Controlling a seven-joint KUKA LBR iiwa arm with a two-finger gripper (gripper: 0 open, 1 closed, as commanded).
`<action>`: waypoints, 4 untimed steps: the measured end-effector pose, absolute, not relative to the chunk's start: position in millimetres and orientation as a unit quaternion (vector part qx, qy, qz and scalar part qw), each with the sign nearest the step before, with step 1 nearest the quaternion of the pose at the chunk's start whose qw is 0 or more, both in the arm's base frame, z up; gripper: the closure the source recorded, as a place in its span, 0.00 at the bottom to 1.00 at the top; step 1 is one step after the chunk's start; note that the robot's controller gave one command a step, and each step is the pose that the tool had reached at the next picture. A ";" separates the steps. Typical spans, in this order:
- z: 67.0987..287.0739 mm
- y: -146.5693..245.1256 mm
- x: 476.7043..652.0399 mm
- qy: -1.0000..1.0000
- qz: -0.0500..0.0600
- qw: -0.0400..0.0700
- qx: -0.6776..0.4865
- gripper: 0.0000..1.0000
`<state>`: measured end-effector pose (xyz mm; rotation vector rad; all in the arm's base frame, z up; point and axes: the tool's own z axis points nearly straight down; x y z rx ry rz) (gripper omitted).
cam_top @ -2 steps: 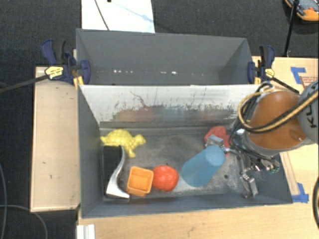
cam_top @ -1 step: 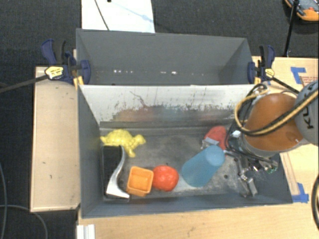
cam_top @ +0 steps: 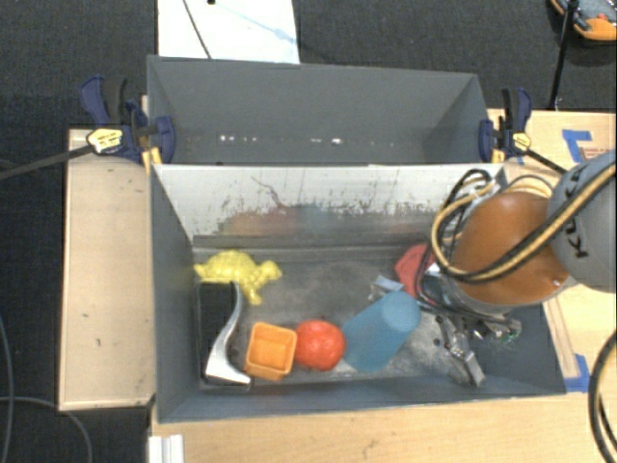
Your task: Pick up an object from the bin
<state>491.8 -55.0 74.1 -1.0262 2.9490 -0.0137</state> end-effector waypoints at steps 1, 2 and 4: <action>125.9 -59.1 490.1 0.949 0.001 0.000 -0.315 0.00; 154.1 -4.1 500.0 0.945 0.000 0.002 -0.328 0.00; 111.9 -14.3 555.5 0.929 -0.002 0.005 -0.371 0.00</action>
Offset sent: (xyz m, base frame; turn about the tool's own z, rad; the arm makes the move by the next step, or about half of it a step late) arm 0.0177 0.1301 0.1023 -0.0564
